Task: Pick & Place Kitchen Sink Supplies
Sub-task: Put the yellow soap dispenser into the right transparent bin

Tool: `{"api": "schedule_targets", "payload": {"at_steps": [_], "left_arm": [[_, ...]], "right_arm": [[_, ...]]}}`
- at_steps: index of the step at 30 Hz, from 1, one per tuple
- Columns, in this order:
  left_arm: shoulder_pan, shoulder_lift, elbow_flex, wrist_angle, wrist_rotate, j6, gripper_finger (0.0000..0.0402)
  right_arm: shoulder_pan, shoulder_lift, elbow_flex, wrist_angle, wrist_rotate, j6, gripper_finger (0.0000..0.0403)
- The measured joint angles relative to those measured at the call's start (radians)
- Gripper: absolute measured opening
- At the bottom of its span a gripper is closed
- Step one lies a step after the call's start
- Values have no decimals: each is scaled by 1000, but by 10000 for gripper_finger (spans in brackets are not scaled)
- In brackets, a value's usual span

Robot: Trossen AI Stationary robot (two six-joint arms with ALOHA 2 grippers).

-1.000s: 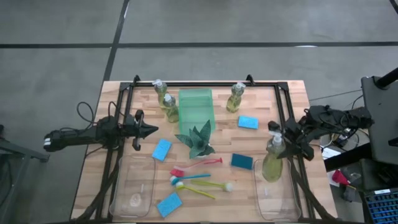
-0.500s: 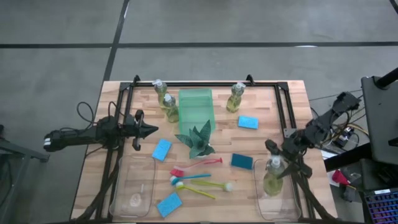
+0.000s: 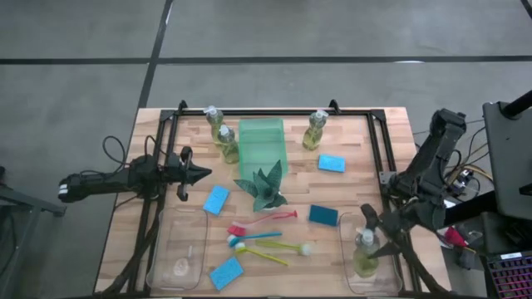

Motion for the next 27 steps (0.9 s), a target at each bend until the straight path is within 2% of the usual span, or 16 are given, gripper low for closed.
{"api": "schedule_targets", "payload": {"at_steps": [5,12,27], "left_arm": [[0,0,0,0,0,0,0],[0,0,0,0,0,0,0],[0,0,0,0,0,0,0]], "right_arm": [[86,83,5,-2,168,93,221],[148,182,6,0,348,103,221],[185,378,6,5,384,228,221]]}}
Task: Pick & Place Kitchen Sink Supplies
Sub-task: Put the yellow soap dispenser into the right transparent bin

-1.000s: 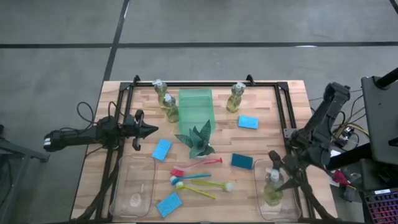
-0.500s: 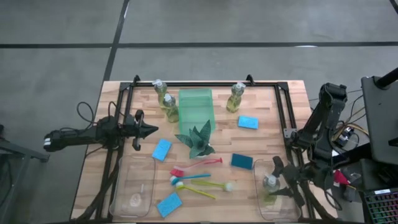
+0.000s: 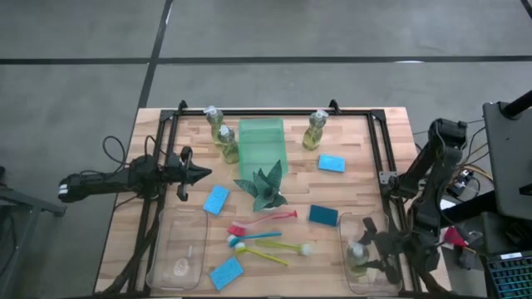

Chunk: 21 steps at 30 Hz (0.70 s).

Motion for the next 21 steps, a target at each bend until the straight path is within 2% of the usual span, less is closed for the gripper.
{"api": "schedule_targets", "payload": {"at_steps": [12,21], "left_arm": [[0,0,0,0,0,0,0],[0,0,0,0,0,0,0]], "right_arm": [[0,15,1,31,-8,20,223],[0,19,0,53,-33,49,279]]}}
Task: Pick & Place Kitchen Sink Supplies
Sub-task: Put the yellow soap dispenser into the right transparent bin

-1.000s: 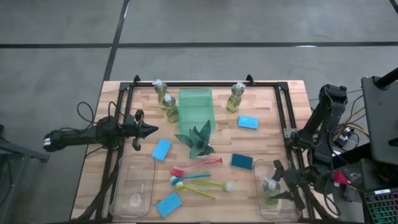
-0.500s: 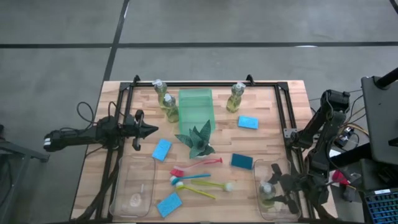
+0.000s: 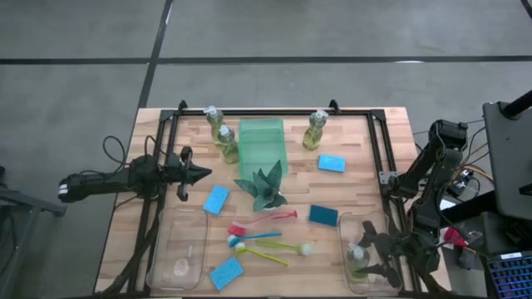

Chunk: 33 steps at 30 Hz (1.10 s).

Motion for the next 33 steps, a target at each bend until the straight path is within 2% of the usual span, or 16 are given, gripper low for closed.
{"api": "schedule_targets", "payload": {"at_steps": [6,14,33], "left_arm": [[0,0,0,0,0,0,0],[0,0,0,0,0,0,0],[0,0,0,0,0,0,0]], "right_arm": [[0,-1,0,13,-32,19,307],[0,-1,6,7,-68,25,315],[-1,-18,123,-11,-82,-191,306]]}}
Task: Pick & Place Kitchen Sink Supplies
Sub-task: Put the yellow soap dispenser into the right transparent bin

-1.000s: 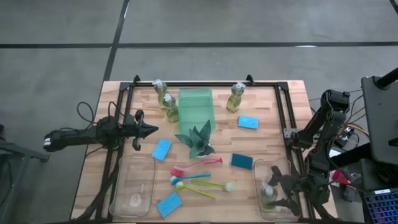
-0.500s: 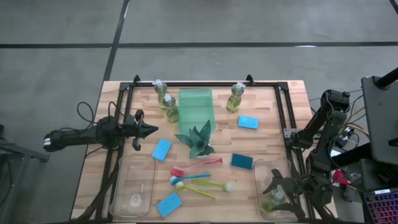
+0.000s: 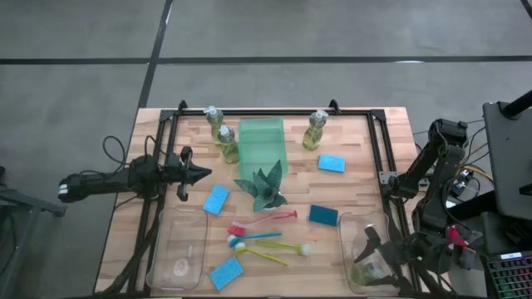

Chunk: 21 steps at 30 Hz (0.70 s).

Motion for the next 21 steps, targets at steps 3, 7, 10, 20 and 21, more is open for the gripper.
{"api": "schedule_targets", "payload": {"at_steps": [3,7,10,20,21], "left_arm": [[0,0,0,0,0,0,0],[0,0,0,0,0,0,0],[0,0,0,0,0,0,0],[0,0,0,0,0,0,0],[0,0,0,0,0,0,0]], "right_arm": [[0,-11,6,-28,0,-7,305],[0,-45,6,-54,7,-21,299],[0,-83,6,-52,26,-66,297],[-1,-182,7,-47,56,-134,317],[-1,-188,7,-46,60,-143,319]]}}
